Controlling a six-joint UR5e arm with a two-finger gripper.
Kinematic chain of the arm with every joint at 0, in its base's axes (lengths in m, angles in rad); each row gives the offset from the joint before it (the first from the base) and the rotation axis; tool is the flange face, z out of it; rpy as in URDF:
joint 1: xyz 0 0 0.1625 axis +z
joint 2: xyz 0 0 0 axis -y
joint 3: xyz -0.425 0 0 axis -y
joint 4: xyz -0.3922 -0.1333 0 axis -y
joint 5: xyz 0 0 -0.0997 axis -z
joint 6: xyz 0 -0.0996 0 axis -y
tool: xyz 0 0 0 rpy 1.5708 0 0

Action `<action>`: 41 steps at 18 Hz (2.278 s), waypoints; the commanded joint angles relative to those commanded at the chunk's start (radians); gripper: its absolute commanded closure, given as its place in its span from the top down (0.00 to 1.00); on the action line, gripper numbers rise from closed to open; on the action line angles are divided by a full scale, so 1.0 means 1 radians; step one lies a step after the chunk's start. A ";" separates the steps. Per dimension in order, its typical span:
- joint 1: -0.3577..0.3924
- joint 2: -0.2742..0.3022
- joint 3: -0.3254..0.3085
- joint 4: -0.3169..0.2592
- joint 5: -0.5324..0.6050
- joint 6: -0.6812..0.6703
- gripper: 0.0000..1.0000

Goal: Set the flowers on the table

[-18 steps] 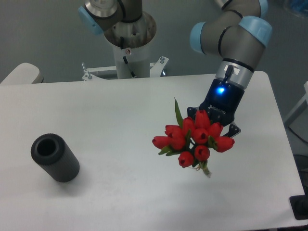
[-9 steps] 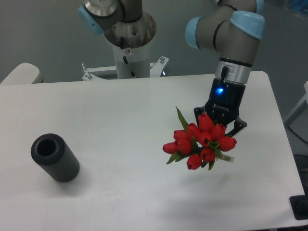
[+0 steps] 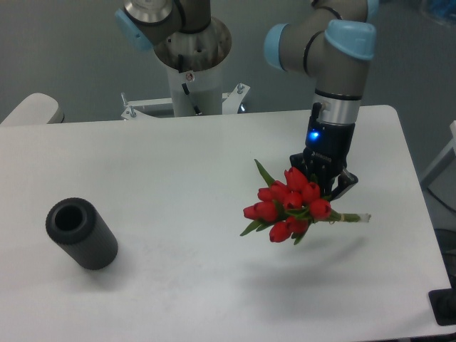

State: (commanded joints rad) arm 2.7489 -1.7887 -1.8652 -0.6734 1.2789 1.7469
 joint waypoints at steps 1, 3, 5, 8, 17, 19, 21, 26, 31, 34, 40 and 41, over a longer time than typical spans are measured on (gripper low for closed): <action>-0.017 0.000 -0.011 0.000 0.035 0.017 0.25; -0.032 0.000 -0.032 0.000 0.085 0.031 0.25; -0.035 0.000 -0.066 0.002 0.131 0.046 0.25; -0.037 0.000 -0.094 0.002 0.195 0.092 0.25; -0.048 -0.012 -0.154 0.002 0.303 0.197 0.25; -0.049 -0.015 -0.169 0.002 0.303 0.195 0.25; -0.055 -0.018 -0.177 0.002 0.303 0.195 0.26; -0.061 -0.029 -0.166 0.003 0.304 0.195 0.52; -0.063 -0.025 -0.106 0.005 0.297 0.194 0.91; -0.064 -0.017 -0.054 -0.001 0.290 0.181 0.99; -0.150 -0.038 0.128 -0.018 0.300 0.060 0.99; -0.161 -0.043 0.153 -0.031 0.298 0.037 0.99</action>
State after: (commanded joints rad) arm 2.5879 -1.8315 -1.7122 -0.7040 1.5769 1.7843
